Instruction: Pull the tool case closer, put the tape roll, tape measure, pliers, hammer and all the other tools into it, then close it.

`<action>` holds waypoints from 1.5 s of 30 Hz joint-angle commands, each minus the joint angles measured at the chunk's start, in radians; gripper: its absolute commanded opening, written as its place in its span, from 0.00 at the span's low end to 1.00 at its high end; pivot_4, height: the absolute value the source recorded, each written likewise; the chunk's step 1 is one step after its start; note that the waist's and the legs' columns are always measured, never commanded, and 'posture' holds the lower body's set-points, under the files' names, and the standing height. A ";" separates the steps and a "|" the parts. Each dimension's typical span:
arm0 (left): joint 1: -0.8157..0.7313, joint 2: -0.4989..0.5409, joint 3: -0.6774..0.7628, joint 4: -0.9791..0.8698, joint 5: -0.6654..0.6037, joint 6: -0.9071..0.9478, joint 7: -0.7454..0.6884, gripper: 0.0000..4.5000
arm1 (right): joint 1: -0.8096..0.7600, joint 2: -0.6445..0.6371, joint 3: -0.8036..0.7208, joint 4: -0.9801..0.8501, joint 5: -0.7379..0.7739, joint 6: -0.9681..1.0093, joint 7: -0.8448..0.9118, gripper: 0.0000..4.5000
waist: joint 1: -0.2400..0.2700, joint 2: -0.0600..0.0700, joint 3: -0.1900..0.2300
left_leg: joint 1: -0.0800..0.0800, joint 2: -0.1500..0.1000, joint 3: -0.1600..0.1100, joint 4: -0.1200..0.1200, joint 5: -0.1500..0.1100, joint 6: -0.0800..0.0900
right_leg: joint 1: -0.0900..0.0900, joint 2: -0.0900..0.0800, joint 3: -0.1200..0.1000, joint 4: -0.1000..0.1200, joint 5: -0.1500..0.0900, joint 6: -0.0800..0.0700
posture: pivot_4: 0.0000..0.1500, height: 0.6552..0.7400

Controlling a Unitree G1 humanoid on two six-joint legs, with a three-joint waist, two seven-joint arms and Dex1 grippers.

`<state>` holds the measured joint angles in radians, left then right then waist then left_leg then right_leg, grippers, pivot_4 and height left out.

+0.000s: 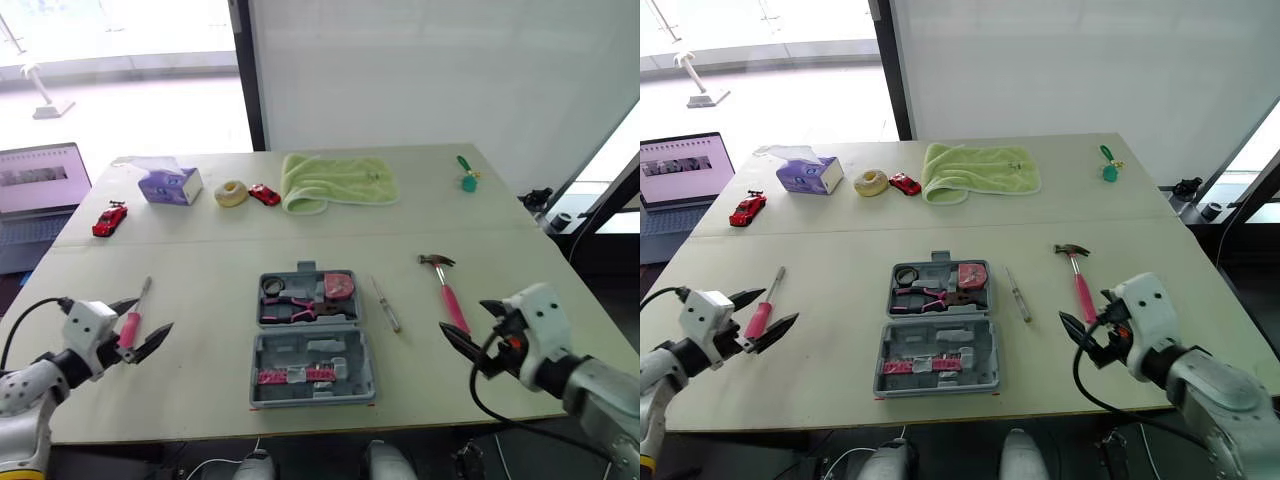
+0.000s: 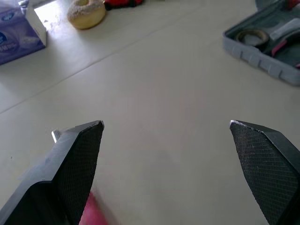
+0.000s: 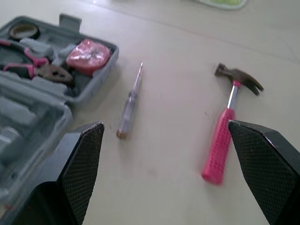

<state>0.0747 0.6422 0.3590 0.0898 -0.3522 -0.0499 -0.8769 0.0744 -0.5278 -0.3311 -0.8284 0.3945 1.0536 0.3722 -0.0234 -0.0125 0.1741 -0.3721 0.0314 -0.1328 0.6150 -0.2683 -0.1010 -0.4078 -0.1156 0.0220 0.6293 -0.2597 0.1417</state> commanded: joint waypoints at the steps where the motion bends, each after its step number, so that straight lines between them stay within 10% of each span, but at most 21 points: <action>1: 0.030 0.027 -0.084 -0.175 -0.110 0.071 -0.147 1.00 | -0.097 0.085 0.172 0.042 -0.082 0.090 -0.174 0.99 | 0.005 0.001 0.000 | 0.000 0.000 0.000 0.000 0.000 0.000 | 0.000 0.000 0.000 0.000 -0.001 -0.001 | 1.00 1.00; 25: 0.044 0.041 -0.200 -0.273 -0.095 0.066 -0.260 1.00 | -0.426 0.329 0.415 0.684 -0.291 -0.089 -0.333 0.99 | -0.011 0.004 0.001 | 0.000 0.000 0.000 -0.001 0.000 0.000 | -0.002 0.001 0.000 0.001 -0.001 -0.002 | 1.00 1.00; 28: 0.055 0.035 -0.203 -0.252 -0.085 0.037 -0.265 1.00 | -0.442 0.337 0.404 0.736 -0.292 -0.087 -0.334 0.81 | -0.018 0.004 0.001 | -0.001 0.000 0.000 -0.001 0.000 0.000 | -0.002 0.001 0.000 0.001 -0.001 -0.002 | 1.00 1.00; 35: 0.053 0.026 -0.216 -0.239 -0.073 0.019 -0.261 1.00 | -0.427 0.349 0.376 0.725 -0.277 -0.069 -0.321 0.02 | -0.019 0.004 0.001 | 0.000 0.000 0.000 -0.001 0.000 0.000 | -0.002 0.001 0.000 0.001 0.000 -0.001 | 1.00 1.00; 45: 0.022 0.034 -0.233 -0.249 -0.082 0.051 -0.256 1.00 | -0.113 0.377 0.378 0.153 -0.287 0.117 -0.404 0.00 | -0.017 0.005 0.002 | -0.001 0.000 -0.001 -0.002 0.000 0.001 | -0.003 0.001 0.000 0.001 0.000 -0.001 | 1.00 1.00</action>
<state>0.1018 0.6675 0.1285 -0.1322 -0.4240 -0.0024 -1.1299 -0.0680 -0.1615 0.0351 -0.5384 0.1128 1.1386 -0.0158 -0.0402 -0.0076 0.1757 -0.3734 0.0315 -0.1337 0.6134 -0.2684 -0.1004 -0.4107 -0.1149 0.0219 0.6303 -0.2605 0.1400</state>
